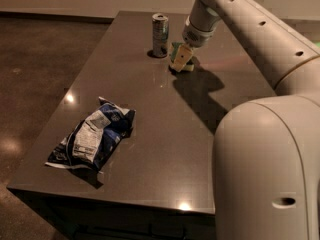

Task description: Move sponge near redbull can

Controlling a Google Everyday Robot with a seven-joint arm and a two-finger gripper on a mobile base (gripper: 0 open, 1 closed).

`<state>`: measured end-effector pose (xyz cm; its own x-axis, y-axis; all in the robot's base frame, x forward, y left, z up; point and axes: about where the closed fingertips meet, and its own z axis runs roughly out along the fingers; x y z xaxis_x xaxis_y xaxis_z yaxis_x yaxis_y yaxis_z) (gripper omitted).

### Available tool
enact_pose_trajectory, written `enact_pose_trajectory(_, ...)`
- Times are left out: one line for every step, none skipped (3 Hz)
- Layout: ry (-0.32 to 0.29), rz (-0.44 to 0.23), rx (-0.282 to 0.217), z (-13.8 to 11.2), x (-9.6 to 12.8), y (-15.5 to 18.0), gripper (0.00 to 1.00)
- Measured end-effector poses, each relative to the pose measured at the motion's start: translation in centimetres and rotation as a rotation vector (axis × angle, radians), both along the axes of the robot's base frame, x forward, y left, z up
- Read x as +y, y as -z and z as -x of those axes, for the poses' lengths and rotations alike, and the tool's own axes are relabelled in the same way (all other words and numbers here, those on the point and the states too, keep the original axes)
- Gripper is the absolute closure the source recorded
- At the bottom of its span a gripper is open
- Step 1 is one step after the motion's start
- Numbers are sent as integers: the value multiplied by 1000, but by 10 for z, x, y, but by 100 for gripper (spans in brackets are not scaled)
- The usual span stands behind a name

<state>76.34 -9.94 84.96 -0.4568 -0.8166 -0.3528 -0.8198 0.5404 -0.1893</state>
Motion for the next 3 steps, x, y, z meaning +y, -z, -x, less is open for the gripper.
enact_pose_trajectory(-2, 1, 6, -1, 2, 5, 8)
enact_pose_trajectory(-3, 1, 9, -1, 3, 7, 0)
enact_pose_trajectory(-4, 1, 9, -1, 3, 7, 0)
